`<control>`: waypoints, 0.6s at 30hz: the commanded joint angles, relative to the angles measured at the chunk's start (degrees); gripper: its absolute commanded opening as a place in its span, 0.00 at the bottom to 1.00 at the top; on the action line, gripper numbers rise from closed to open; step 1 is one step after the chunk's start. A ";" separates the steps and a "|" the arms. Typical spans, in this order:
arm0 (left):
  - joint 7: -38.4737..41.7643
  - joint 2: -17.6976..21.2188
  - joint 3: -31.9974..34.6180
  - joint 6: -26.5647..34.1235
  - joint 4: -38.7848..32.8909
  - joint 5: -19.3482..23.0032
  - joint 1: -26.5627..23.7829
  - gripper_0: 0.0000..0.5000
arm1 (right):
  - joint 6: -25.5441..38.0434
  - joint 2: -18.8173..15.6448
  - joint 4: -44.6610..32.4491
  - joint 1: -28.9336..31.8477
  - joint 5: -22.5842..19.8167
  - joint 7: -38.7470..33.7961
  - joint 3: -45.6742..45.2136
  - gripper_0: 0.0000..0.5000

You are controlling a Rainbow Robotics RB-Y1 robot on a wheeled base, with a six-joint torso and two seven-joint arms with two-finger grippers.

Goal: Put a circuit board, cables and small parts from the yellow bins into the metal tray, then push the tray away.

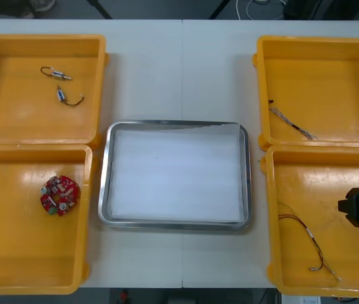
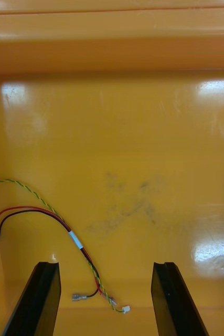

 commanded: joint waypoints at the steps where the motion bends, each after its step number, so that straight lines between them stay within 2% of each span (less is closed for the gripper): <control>1: -6.20 1.80 1.73 0.37 -1.42 -0.50 0.82 1.00 | 0.16 -0.56 -0.52 -0.65 -0.40 -1.65 0.60 1.00; 18: -6.20 1.80 1.73 0.37 -1.42 -0.50 0.82 1.00 | 0.16 -0.56 -0.52 -0.65 -0.40 -1.65 0.60 1.00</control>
